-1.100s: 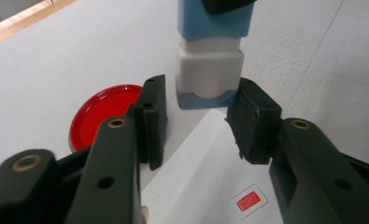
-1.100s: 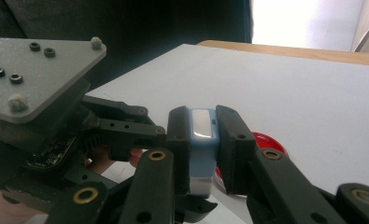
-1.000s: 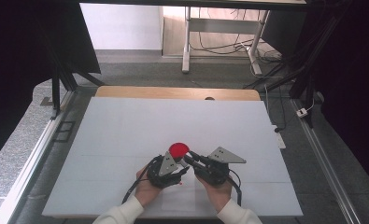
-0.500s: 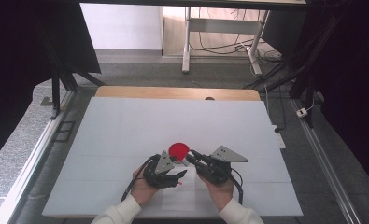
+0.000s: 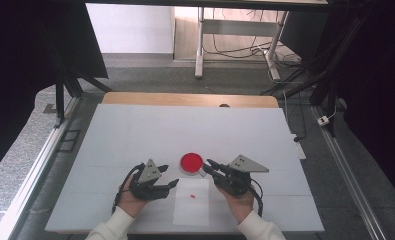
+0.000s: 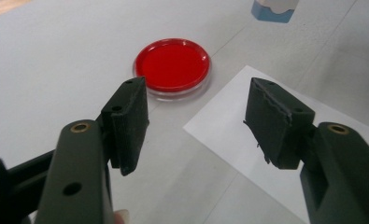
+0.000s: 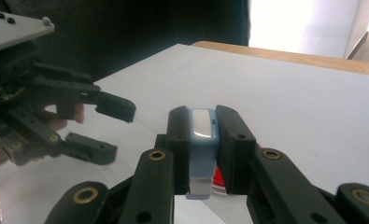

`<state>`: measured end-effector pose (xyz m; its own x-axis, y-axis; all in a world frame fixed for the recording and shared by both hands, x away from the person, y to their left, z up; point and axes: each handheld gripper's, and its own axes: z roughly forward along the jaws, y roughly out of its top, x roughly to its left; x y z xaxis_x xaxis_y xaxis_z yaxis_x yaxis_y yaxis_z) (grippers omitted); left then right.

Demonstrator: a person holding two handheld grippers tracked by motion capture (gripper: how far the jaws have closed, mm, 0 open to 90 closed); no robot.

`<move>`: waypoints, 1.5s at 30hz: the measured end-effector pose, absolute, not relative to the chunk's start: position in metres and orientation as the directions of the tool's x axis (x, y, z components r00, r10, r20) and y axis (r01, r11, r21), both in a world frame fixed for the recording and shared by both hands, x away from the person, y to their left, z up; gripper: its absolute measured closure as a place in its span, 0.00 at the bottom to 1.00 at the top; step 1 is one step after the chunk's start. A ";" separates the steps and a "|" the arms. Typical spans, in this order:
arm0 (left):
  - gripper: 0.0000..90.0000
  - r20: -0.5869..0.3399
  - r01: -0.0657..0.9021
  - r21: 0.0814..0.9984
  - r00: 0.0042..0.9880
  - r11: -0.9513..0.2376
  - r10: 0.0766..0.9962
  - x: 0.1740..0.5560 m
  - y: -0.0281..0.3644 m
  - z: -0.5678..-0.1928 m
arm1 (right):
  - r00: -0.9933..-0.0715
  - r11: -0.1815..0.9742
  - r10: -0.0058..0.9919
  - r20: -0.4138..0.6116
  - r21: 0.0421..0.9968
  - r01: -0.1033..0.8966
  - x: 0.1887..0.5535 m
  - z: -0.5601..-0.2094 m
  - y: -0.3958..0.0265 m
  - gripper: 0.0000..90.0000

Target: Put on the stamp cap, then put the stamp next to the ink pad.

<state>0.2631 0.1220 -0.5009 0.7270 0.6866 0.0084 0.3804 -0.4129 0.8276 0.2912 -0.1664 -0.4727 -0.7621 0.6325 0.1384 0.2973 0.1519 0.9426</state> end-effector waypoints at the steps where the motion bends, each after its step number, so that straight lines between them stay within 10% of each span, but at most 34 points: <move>1: 0.44 0.008 0.383 0.827 0.725 -0.413 0.689 0.262 0.124 -0.501 | -0.763 0.157 0.632 0.134 0.942 0.295 0.292 -0.473 -0.167 0.84; 45: 0.44 -0.030 0.475 0.810 0.620 -0.345 0.784 0.243 0.213 -0.519 | -0.727 0.219 0.687 0.025 0.946 0.240 0.314 -0.471 -0.187 0.84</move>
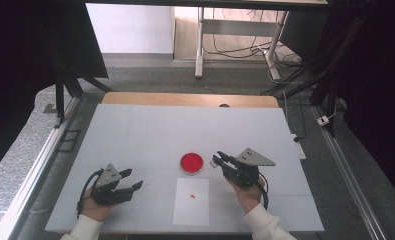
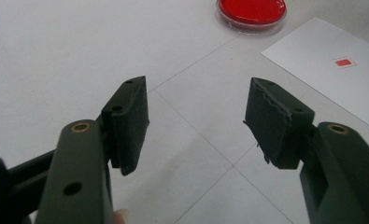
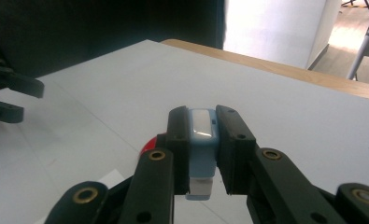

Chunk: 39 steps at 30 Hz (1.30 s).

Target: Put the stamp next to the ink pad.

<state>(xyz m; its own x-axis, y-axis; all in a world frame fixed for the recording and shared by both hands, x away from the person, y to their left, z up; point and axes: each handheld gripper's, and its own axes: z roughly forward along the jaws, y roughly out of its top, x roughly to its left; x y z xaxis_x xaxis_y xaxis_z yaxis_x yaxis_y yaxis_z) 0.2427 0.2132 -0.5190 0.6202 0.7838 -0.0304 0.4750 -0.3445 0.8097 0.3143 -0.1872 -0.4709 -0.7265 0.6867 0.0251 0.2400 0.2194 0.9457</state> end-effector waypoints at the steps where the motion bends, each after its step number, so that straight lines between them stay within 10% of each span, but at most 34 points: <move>1: 0.44 -0.029 0.475 0.809 0.622 -0.347 0.783 0.243 0.213 -0.519 | -0.724 0.226 0.689 0.017 0.945 0.238 0.316 -0.472 -0.187 0.84; 39: 0.43 -0.021 0.483 0.801 0.613 -0.353 0.790 0.243 0.216 -0.523 | -0.716 0.356 0.698 -0.007 0.871 0.339 0.361 -0.516 -0.164 0.79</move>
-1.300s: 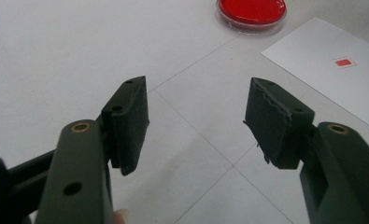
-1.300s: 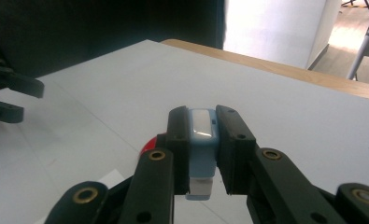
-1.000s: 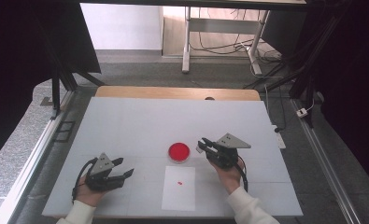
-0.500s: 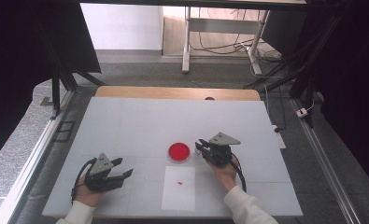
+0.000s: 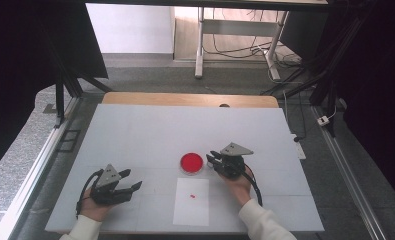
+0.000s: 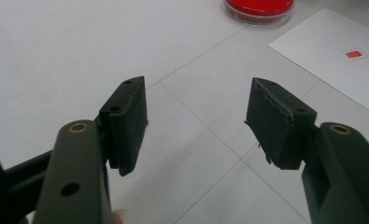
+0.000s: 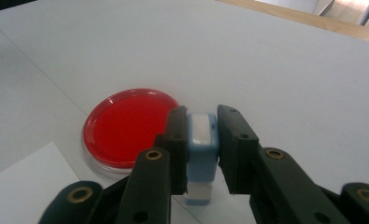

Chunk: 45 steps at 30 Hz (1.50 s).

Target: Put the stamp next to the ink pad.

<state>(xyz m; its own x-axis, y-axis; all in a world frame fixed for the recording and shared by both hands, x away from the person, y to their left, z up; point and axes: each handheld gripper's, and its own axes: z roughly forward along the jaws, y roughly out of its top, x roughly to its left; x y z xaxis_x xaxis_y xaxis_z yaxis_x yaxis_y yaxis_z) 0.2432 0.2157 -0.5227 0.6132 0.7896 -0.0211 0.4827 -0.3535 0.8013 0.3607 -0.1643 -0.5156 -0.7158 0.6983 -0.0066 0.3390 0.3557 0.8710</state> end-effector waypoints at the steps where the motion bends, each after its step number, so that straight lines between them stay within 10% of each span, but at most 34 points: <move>1: 0.43 -0.021 0.483 0.801 0.614 -0.354 0.789 0.243 0.216 -0.523 | -0.716 0.355 0.698 -0.006 0.871 0.339 0.361 -0.515 -0.164 0.77; 16: 0.42 -0.029 0.486 0.800 0.615 -0.351 0.788 0.245 0.217 -0.523 | -0.730 0.311 0.682 0.041 0.887 0.341 0.359 -0.508 -0.171 0.56; 45: 0.38 -0.088 0.514 0.795 0.624 -0.323 0.777 0.244 0.217 -0.523 | -0.746 0.325 0.666 -0.008 0.903 0.280 0.314 -0.491 -0.230 0.49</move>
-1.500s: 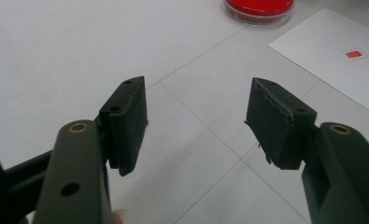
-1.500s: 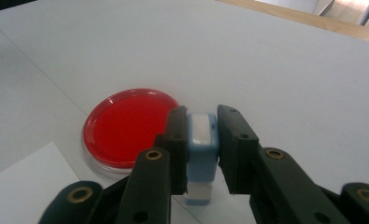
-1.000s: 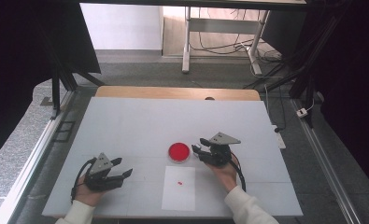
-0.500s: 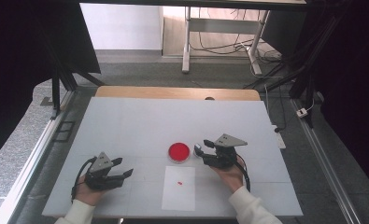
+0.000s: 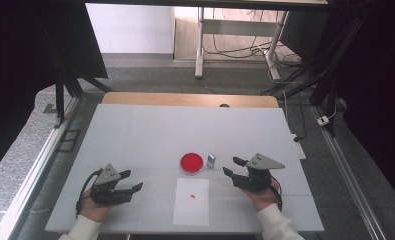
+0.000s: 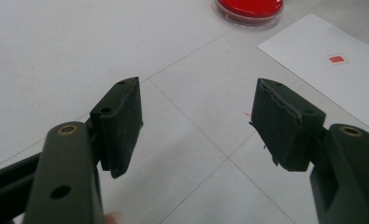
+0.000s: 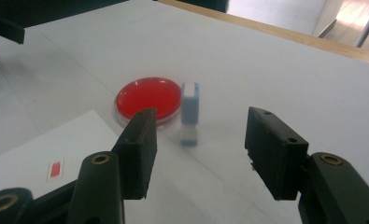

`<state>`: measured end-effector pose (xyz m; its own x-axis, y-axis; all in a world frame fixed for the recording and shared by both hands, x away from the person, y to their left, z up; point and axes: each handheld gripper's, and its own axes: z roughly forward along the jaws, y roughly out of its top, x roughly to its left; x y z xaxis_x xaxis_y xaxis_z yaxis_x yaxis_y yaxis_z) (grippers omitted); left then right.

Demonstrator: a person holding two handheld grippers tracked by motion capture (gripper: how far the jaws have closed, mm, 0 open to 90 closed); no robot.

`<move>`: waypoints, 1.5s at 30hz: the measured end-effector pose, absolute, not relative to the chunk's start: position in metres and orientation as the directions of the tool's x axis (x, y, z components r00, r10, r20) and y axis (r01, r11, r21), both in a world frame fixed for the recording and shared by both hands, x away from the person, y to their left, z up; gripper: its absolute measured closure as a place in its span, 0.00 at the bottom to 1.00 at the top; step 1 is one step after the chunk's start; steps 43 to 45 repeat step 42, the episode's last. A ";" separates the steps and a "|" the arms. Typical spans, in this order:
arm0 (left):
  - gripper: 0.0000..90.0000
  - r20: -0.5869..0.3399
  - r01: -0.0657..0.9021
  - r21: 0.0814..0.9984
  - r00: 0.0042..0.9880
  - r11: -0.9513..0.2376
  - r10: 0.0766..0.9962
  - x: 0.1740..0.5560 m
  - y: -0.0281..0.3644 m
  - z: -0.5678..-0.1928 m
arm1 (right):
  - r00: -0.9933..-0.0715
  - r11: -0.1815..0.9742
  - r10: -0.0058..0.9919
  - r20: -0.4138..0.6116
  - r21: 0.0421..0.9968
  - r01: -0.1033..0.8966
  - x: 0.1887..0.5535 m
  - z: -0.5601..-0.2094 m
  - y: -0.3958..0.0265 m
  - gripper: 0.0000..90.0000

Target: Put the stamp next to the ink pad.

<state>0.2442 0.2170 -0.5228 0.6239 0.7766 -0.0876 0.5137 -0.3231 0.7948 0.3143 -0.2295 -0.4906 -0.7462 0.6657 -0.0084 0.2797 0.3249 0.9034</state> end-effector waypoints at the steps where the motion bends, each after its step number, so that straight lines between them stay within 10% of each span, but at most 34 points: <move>1: 0.38 -0.086 0.513 0.794 0.626 -0.327 0.775 0.244 0.217 -0.523 | -0.746 0.324 0.666 -0.009 0.904 0.279 0.311 -0.492 -0.234 0.49; 17: 0.37 -0.082 0.512 0.791 0.630 -0.334 0.772 0.244 0.216 -0.524 | -0.672 0.310 0.740 -0.023 0.899 0.311 0.283 -0.503 -0.317 0.48; 45: 0.37 -0.074 0.510 0.790 0.630 -0.340 0.773 0.244 0.217 -0.525 | -0.718 0.401 0.691 -0.079 0.868 0.291 0.282 -0.510 -0.303 0.49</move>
